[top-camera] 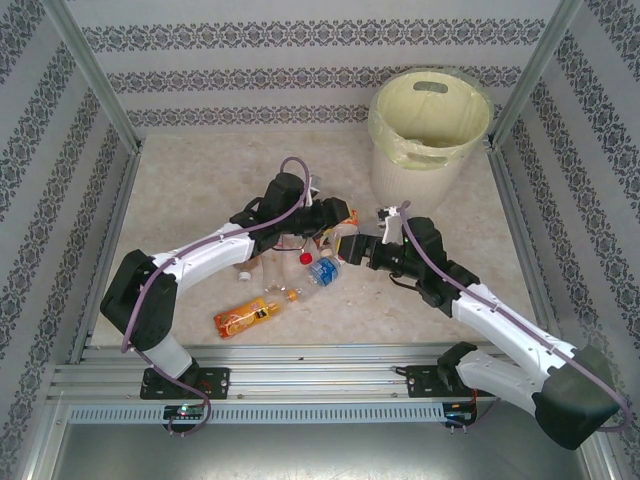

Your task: Put the plastic bottles in the bin

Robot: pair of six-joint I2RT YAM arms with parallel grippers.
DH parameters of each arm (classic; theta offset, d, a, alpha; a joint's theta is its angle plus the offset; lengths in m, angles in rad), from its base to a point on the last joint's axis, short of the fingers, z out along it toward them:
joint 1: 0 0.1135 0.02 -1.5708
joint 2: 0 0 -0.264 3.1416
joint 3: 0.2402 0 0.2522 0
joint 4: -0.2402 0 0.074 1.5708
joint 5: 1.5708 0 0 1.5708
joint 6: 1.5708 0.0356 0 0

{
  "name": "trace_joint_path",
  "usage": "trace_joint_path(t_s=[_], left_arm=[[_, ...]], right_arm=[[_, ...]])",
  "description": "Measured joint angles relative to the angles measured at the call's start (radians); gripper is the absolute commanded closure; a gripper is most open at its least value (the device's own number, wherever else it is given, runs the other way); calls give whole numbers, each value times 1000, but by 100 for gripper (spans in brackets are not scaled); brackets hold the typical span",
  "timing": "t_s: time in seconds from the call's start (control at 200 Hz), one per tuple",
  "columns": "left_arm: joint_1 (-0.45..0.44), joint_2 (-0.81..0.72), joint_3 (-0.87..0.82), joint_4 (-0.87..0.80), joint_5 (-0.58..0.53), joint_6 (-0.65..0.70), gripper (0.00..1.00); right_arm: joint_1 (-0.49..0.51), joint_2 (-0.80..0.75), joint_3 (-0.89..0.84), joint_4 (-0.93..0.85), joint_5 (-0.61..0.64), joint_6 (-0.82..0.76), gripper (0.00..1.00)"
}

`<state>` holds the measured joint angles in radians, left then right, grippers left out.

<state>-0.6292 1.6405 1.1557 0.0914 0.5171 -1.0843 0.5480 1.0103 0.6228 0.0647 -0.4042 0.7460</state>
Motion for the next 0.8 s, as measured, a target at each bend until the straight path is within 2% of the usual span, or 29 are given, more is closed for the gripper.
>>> trace_joint_path(t_s=[0.16, 0.445, 0.555, 0.62, 0.669, 0.704, 0.764, 0.799], left_arm=[[-13, 0, -11, 34, 11, -25, 49], [-12, -24, -33, 53, 2, -32, 49], [-11, -31, -37, 60, -3, -35, 46], [-10, -32, -40, 65, -3, -40, 39], [-11, -32, -40, 67, -2, -39, 28], [-11, -32, -40, 70, 3, -39, 16], [-14, -33, -39, 76, 13, -43, 2], [-17, -36, -38, 78, 15, -42, 0]], right_arm=[[0, 34, 18, 7, 18, 7, 26], [0, 54, 35, -3, 42, 11, 44], [0, 52, 39, -3, 44, 9, 51], [0, 48, 39, -10, 46, 8, 53], [0, 41, 41, -19, 48, 6, 54], [0, 35, 43, -28, 51, 3, 54], [0, 23, 50, -40, 58, -8, 54], [-1, 14, 51, -47, 63, -14, 55]])
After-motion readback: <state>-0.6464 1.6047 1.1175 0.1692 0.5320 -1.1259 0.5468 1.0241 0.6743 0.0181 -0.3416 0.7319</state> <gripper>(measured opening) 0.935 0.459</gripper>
